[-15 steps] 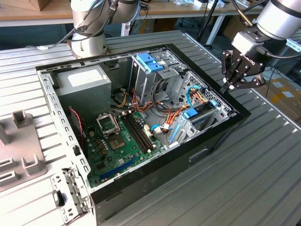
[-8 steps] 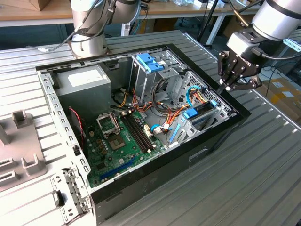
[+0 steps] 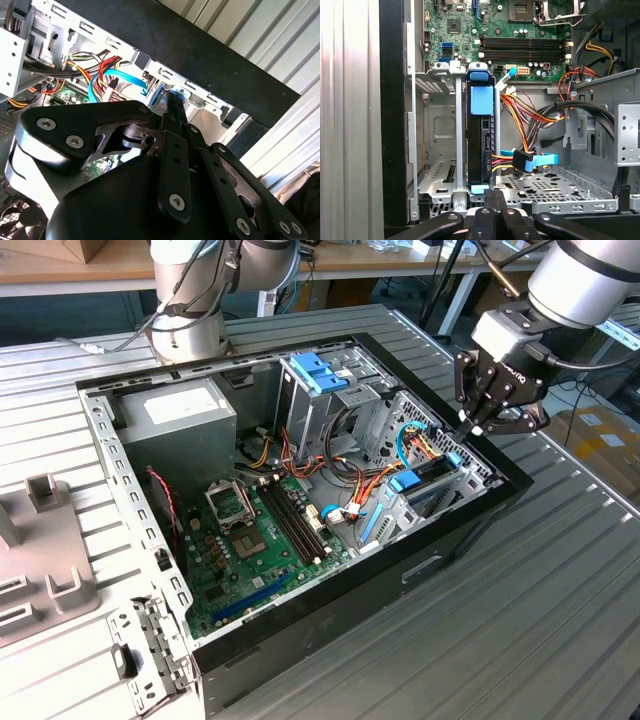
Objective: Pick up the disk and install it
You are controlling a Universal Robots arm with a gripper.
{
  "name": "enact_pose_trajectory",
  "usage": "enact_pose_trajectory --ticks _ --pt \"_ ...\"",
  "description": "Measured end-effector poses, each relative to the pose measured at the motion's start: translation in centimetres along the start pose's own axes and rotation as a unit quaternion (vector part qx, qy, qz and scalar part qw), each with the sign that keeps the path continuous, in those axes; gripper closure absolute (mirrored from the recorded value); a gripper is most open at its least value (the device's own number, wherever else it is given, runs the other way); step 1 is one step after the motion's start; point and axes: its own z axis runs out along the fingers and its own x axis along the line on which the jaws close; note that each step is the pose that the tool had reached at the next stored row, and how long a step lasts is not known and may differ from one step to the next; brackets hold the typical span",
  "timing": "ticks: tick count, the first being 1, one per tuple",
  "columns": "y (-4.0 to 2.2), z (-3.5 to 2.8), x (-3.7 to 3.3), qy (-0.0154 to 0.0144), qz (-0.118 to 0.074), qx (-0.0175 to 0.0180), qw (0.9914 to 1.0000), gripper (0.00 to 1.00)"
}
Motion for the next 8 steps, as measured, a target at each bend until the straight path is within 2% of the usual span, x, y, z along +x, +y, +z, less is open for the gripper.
enact_pose_trajectory --ticks 2,3,6,8 --pt "0.00 0.00 0.00 0.0000 0.000 0.0000 1.00000 0.89" --pt "0.00 0.00 0.00 0.0000 0.000 0.0000 1.00000 0.76" --pt "0.01 0.00 0.00 0.0000 0.000 0.0000 1.00000 0.58" --pt "0.01 0.00 0.00 0.0000 0.000 0.0000 1.00000 0.58"
